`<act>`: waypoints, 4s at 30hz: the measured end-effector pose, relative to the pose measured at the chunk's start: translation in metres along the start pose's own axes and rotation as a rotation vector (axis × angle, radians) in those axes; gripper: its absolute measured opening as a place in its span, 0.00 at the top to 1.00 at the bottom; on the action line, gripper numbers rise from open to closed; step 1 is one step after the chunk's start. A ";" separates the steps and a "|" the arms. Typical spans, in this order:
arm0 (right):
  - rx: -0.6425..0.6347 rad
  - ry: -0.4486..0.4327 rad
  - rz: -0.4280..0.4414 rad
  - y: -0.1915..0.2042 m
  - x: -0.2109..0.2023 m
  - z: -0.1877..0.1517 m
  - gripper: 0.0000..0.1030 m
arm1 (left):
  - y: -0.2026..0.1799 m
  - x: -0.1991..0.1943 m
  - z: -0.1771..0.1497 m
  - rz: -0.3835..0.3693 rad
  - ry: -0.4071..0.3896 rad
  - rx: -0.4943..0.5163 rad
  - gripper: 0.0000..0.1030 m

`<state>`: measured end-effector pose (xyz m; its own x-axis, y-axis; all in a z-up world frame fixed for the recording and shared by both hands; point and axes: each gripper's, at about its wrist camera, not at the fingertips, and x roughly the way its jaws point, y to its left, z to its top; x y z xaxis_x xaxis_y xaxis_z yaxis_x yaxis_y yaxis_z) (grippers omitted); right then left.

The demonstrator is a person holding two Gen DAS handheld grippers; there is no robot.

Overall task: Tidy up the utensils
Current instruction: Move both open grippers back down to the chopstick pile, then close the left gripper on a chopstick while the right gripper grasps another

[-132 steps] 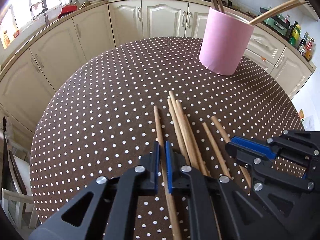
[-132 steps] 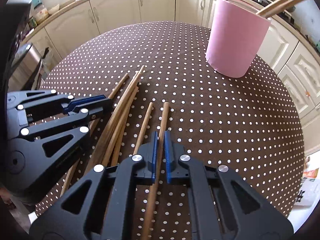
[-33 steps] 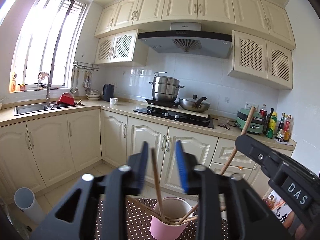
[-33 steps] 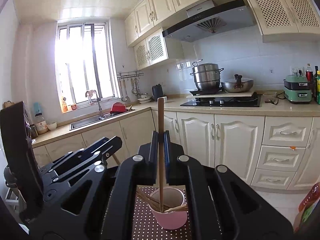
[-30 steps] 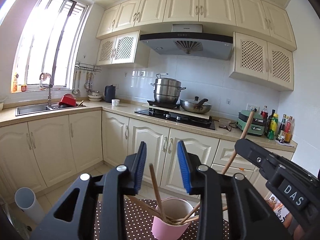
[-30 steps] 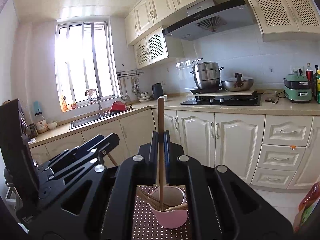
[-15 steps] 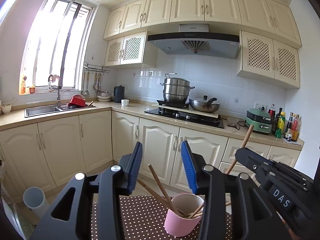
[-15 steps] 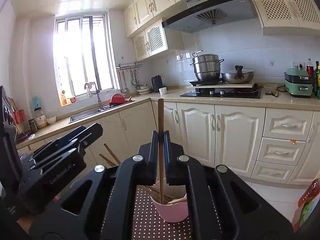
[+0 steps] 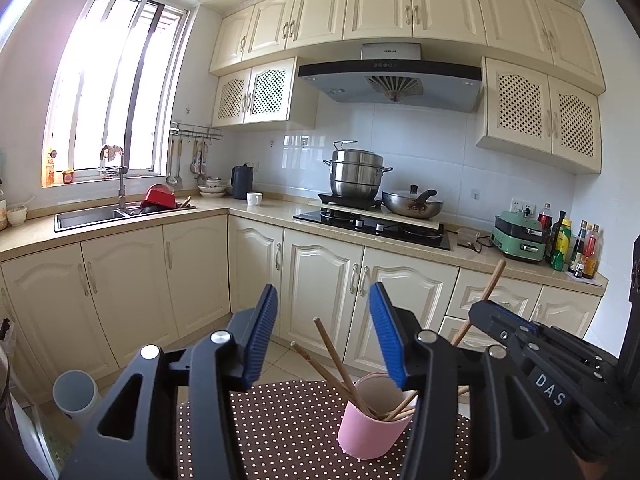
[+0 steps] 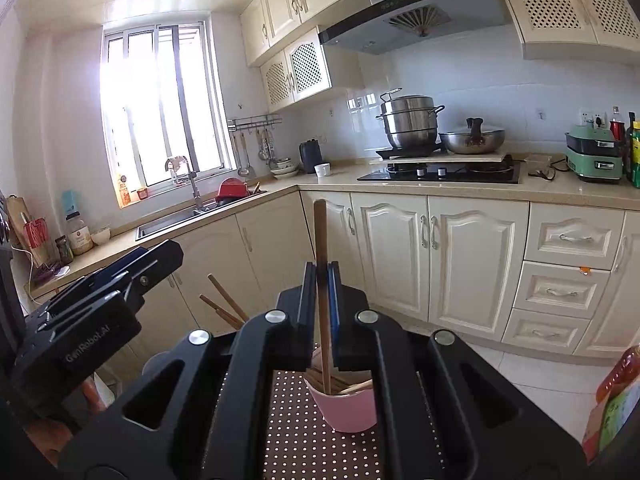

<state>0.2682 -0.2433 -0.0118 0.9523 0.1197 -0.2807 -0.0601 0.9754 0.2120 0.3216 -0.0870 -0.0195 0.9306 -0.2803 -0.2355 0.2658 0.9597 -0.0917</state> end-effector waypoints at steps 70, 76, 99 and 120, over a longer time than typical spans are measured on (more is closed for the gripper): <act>0.042 0.503 0.067 0.040 -0.014 -0.193 0.82 | 0.082 -0.021 -0.213 -0.010 0.652 0.016 0.43; 0.051 0.516 0.069 0.036 -0.014 -0.195 0.82 | 0.064 -0.006 -0.222 0.041 0.694 0.108 0.43; -0.022 0.649 0.092 0.059 0.025 -0.205 0.81 | 0.136 0.007 -0.217 0.077 0.702 -0.067 0.43; -0.160 0.733 0.088 0.086 0.054 -0.200 0.76 | 0.144 0.019 -0.214 0.118 0.768 -0.071 0.45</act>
<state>0.2540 -0.1155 -0.1959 0.5025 0.2357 -0.8319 -0.2226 0.9650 0.1390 0.3241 0.0413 -0.2443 0.5094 -0.1386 -0.8493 0.1350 0.9876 -0.0802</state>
